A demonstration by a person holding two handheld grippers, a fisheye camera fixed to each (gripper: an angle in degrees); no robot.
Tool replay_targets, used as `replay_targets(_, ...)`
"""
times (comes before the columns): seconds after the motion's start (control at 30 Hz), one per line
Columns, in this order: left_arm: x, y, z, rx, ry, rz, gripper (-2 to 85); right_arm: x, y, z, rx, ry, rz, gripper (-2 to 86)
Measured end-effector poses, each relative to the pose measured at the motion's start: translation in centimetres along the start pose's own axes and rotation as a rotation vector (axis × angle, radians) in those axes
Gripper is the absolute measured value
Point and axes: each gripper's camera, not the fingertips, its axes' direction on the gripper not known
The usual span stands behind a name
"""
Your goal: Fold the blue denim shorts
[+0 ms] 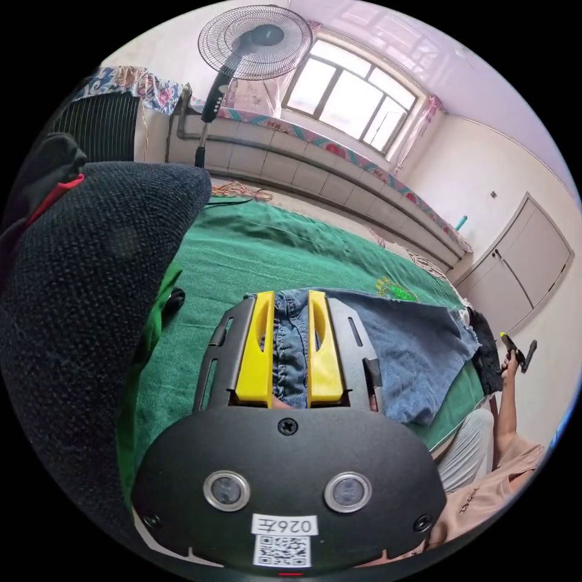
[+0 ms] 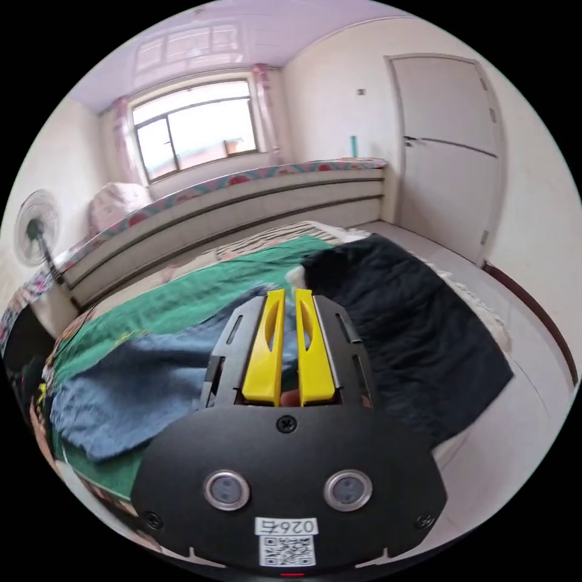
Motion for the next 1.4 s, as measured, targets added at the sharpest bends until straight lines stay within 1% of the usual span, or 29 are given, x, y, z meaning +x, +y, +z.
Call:
replay_targets(0.03,0.3,-0.2,0.5,-0.013,-0.002,0.01,10.0,-1.0,0.2,0.7,-0.015,-0.046,-0.034,1.7)
replay_targets(0.1,1.9,-1.1,3.5,-0.124,-0.028,0.049,11.9,-5.7,0.3,3.8,-0.095,-0.184,-0.154,3.2)
replay_targets(0.2,4.3,-1.8,7.8,-0.264,-0.064,0.121,12.8,-12.0,0.1,8.8,-0.208,-0.276,-0.275,5.3)
replay_targets(0.23,4.9,-1.8,8.4,-0.283,-0.092,0.142,12.9,-13.2,0.1,9.9,-0.23,-0.278,-0.297,5.7)
replay_targets(0.27,6.5,-1.9,9.2,-0.305,-0.192,0.195,12.0,-15.3,0.2,12.0,-0.266,-0.273,-0.329,6.2)
replay_targets(0.3,8.1,-1.8,9.6,-0.313,-0.27,0.26,10.5,-16.9,0.3,14.1,-0.304,-0.277,-0.34,6.7)
replay_targets(0.33,8.8,-1.8,9.7,-0.32,-0.294,0.288,9.3,-17.6,0.3,15.3,-0.328,-0.285,-0.338,7.0)
replay_targets(0.37,9.8,-1.7,9.8,-0.326,-0.28,0.342,7.5,-18.6,0.4,17.5,-0.384,-0.305,-0.318,6.0)
replay_targets(0.43,10.2,-2.0,9.6,-0.327,-0.271,0.351,5.9,-19.4,0.9,20.7,-0.491,-0.337,-0.281,2.3)
replay_targets(0.47,9.9,-2.2,9.2,-0.321,-0.25,0.344,5.3,-19.8,1.4,22.5,-0.567,-0.341,-0.257,0.3)
replay_targets(0.5,9.5,-2.5,8.4,-0.3,-0.215,0.322,4.4,-20.1,1.8,23.3,-0.592,-0.328,-0.261,-0.3)
replay_targets(0.53,9.2,-2.6,7.9,-0.286,-0.193,0.31,3.9,-20.3,2.0,23.2,-0.579,-0.323,-0.276,-0.6)
replay_targets(0.63,7.6,-3.1,4.5,-0.187,-0.029,0.241,2.0,-20.6,2.0,21.7,-0.53,-0.267,-0.334,-1.0)
replay_targets(0.7,6.7,-3.0,1.6,-0.097,0.148,0.233,1.2,-20.0,1.1,18.8,-0.432,-0.216,-0.34,-1.0)
replay_targets(0.73,6.6,-2.9,0.9,-0.079,0.194,0.244,1.0,-19.7,0.8,17.9,-0.406,-0.21,-0.33,-0.9)
replay_targets(0.8,6.8,-2.3,-1.7,-0.024,0.344,0.332,0.6,-19.1,-0.5,14.2,-0.277,-0.242,-0.285,-0.5)
replay_targets(0.83,7.1,-2.1,-2.3,-0.02,0.374,0.366,0.5,-19.3,-0.8,13.4,-0.251,-0.266,-0.281,-0.4)
replay_targets(0.87,7.8,-1.6,-3.4,-0.01,0.413,0.429,0.3,-20.1,-1.0,12.0,-0.218,-0.335,-0.293,0.2)
replay_targets(0.93,9.0,-0.7,-4.9,-0.001,0.424,0.521,0.2,-22.6,-0.8,10.5,-0.194,-0.435,-0.334,2.4)
replay_targets(1.0,10.4,0.1,-5.7,0.002,0.426,0.594,0.0,-27.7,0.0,9.7,-0.222,-0.525,-0.441,5.5)
replay_targets(1.03,10.6,0.2,-5.7,-0.003,0.431,0.6,0.0,-29.1,0.2,9.6,-0.233,-0.539,-0.474,5.7)
replay_targets(1.1,11.3,0.3,-5.7,-0.023,0.447,0.616,-0.1,-34.7,1.4,9.3,-0.271,-0.568,-0.617,6.8)
replay_targets(1.23,12.3,1.0,-6.9,-0.018,0.499,0.687,-0.1,-41.4,3.2,9.8,-0.306,-0.483,-0.819,8.1)
replay_targets(1.3,12.9,1.7,-7.8,-0.01,0.591,0.749,-0.1,-44.8,4.1,10.5,-0.311,-0.384,-0.932,9.0)
replay_targets(1.4,14.1,2.7,-8.7,-0.03,0.697,0.841,-0.1,-48.2,4.6,12.0,-0.3,-0.236,-1.028,8.9)
